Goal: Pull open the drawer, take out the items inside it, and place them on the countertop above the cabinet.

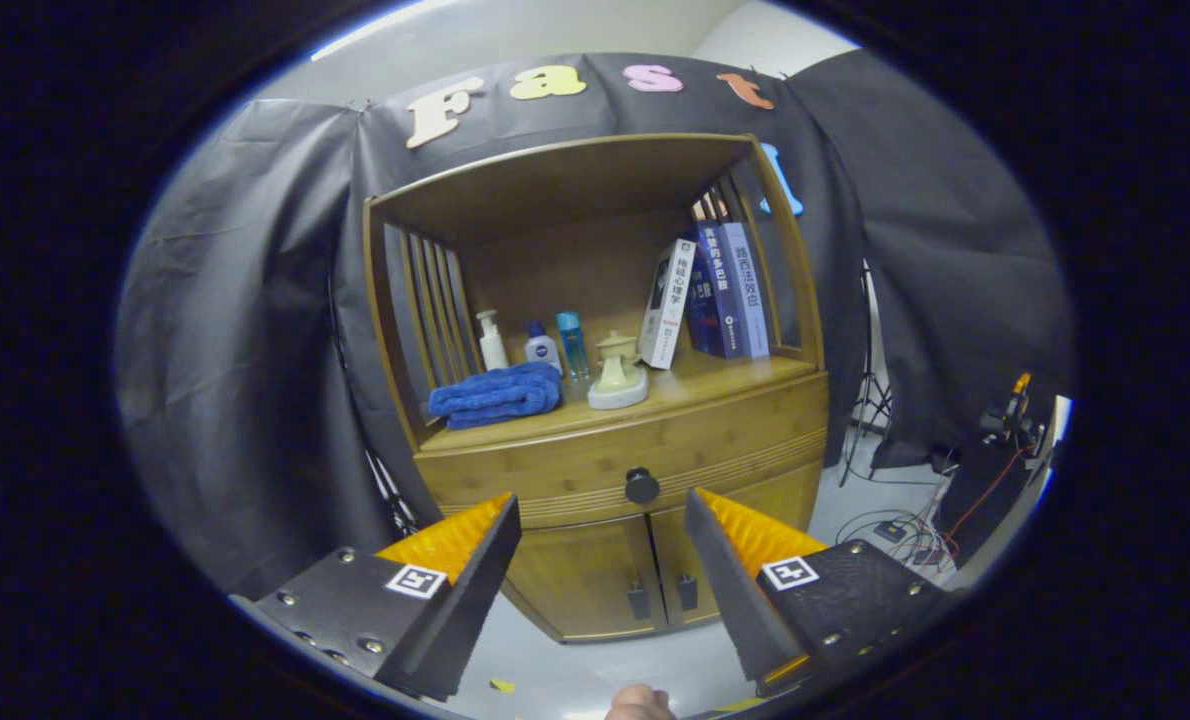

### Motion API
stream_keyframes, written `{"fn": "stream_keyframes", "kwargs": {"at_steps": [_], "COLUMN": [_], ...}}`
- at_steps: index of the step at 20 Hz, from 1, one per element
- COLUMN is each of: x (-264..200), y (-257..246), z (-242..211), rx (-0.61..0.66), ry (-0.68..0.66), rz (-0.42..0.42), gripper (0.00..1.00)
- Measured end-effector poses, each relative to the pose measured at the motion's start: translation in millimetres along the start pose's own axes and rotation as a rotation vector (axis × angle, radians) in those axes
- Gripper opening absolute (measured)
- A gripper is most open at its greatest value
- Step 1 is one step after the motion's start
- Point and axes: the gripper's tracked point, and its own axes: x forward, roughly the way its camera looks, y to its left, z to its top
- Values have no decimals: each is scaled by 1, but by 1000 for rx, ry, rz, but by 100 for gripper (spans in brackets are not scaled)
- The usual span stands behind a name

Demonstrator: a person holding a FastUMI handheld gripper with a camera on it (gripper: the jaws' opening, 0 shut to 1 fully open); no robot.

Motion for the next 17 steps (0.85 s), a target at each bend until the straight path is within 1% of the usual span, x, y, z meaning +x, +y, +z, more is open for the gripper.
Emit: {"fn": "stream_keyframes", "kwargs": {"at_steps": [5, 8, 11, 14, 16, 17], "x": [-34, -55, -76, -94, -102, -105], "y": [20, 29, 35, 26, 22, 24], "z": [30, 57, 84, 101, 108, 107], "rx": [-28, -54, -107, -172, -170, -163], "ry": [-44, -89, -149, -190, -203, -199], "rz": [51, 71, 76, 44, 29, 41], "gripper": [99, 99, 99, 99, 99, 99]}}
